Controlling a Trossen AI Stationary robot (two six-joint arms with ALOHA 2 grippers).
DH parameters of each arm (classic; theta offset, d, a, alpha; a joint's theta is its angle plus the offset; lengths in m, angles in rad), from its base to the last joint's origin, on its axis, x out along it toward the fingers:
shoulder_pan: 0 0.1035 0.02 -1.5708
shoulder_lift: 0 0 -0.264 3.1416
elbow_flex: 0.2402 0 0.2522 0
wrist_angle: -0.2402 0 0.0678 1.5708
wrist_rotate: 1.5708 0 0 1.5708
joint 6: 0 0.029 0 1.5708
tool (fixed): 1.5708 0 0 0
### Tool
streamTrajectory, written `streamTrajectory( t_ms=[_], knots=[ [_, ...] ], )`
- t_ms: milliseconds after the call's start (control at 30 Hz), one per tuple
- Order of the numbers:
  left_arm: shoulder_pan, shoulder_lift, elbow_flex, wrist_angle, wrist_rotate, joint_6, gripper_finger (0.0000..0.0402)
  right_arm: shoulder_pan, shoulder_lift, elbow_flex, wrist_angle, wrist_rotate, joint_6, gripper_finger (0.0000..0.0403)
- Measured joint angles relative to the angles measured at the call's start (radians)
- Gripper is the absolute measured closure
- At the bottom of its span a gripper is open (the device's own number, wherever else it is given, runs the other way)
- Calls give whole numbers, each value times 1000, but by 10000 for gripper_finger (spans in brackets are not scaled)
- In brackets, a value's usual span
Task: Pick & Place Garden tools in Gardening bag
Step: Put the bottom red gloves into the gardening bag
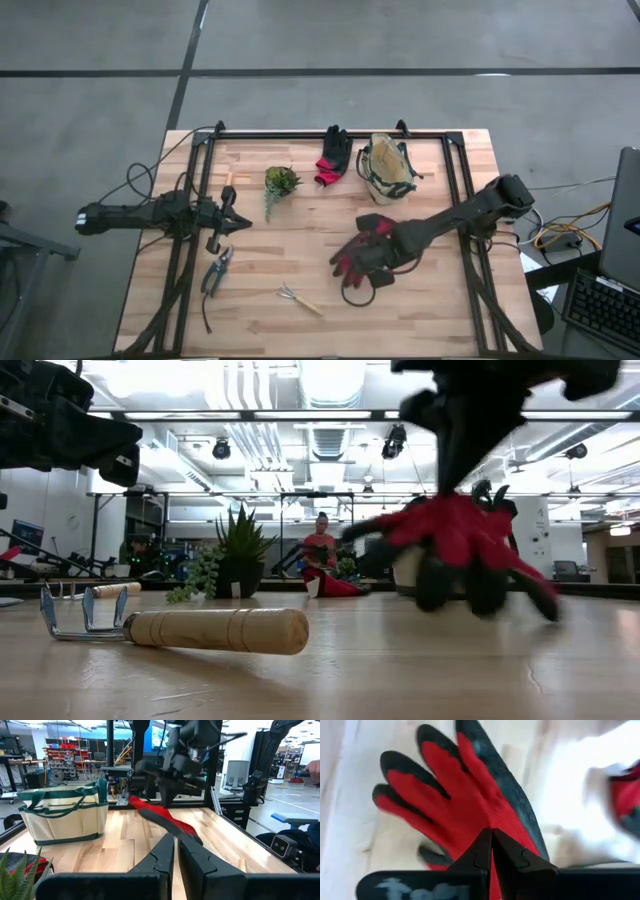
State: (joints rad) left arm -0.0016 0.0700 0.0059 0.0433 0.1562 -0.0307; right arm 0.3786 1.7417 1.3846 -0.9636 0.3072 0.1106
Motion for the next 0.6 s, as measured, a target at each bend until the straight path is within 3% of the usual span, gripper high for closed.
streamTrajectory(
  t_ms=[200, 600],
  knots=[
    [0, 0, 0, 0, 0, 0, 374, 2, -33, 85, -89, 88, -18, 395],
    [0, 0, 0, 0, 0, 0, 374, -53, -187, 205, -259, 416, 45, 395]
  ],
)
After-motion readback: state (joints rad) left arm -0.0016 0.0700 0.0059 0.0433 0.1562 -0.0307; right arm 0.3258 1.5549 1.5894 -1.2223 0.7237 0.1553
